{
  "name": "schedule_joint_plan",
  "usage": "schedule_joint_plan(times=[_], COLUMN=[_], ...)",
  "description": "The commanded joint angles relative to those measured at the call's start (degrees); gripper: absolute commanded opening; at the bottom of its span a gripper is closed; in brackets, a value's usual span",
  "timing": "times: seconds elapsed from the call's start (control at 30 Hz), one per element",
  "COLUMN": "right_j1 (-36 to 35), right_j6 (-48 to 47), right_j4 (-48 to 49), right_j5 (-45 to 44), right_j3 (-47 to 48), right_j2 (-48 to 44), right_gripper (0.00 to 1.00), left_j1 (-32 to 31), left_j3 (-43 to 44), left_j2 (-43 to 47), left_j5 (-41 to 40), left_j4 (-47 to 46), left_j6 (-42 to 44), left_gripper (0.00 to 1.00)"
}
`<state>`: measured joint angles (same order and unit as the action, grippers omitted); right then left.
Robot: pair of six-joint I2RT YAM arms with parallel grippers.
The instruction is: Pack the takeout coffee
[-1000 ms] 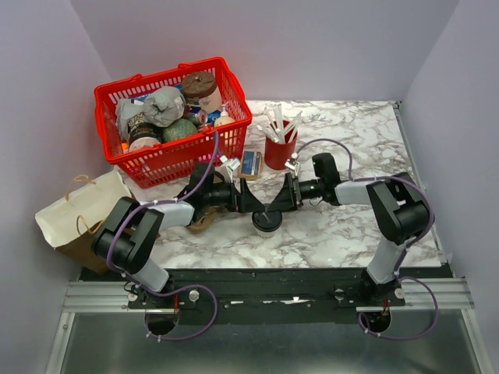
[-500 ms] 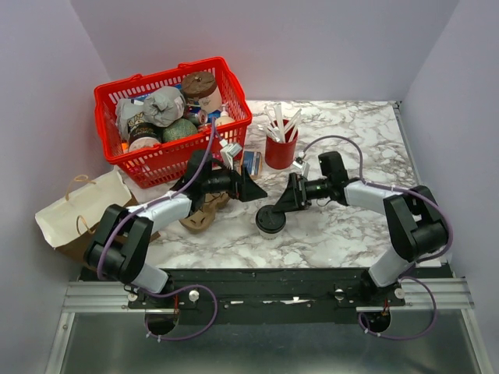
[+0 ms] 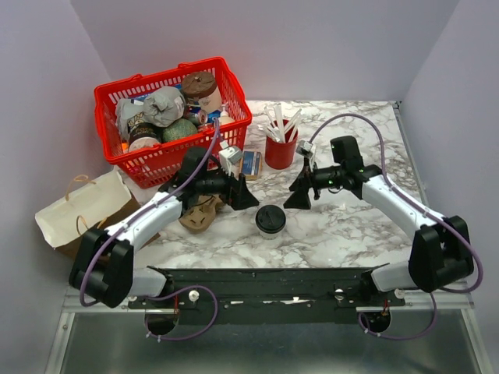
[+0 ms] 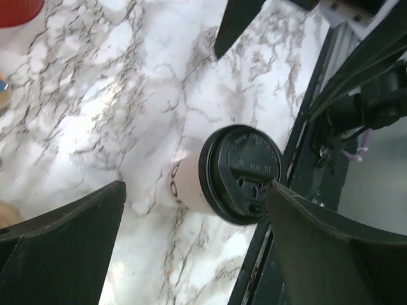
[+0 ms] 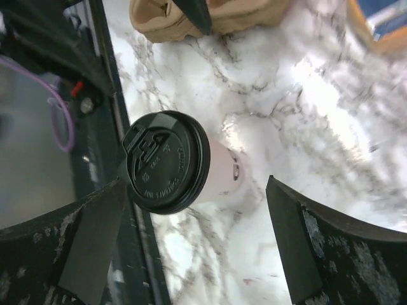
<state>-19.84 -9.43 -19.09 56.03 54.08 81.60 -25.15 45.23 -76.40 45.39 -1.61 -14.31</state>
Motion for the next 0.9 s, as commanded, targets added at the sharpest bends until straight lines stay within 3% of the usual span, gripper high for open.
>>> schedule_joint_plan(times=[0.0, 0.17, 0.37, 0.53, 0.87], right_j1=[-2.83, -8.27, -13.29, -15.58, -18.22], right_j6=[-24.38, -42.75, -60.25, -65.09, -63.34], right_j4=[-10.61, -21.82, -35.03, -39.17, -40.41], right_j5=[-3.55, -5.67, -9.18, -11.64, -11.47], right_j3=[4.87, 12.7, 19.21, 22.55, 25.89], right_j2=[-3.99, -0.06, 5.75, 10.06, 14.11], right_gripper=[1.0, 1.0, 1.0, 1.0, 1.0], left_j1=[1.85, 5.89, 10.72, 13.9, 13.9], left_j3=[1.26, 2.93, 3.81, 3.98, 2.67], left_j2=[5.9, 9.25, 11.01, 10.75, 11.54], left_j5=[-6.0, -7.24, -7.68, -7.77, -7.33], left_j4=[9.95, 12.42, 8.38, 6.88, 5.83], left_j6=[6.57, 6.4, 4.3, 3.67, 1.74], left_gripper=[0.98, 0.98, 0.98, 0.98, 0.98])
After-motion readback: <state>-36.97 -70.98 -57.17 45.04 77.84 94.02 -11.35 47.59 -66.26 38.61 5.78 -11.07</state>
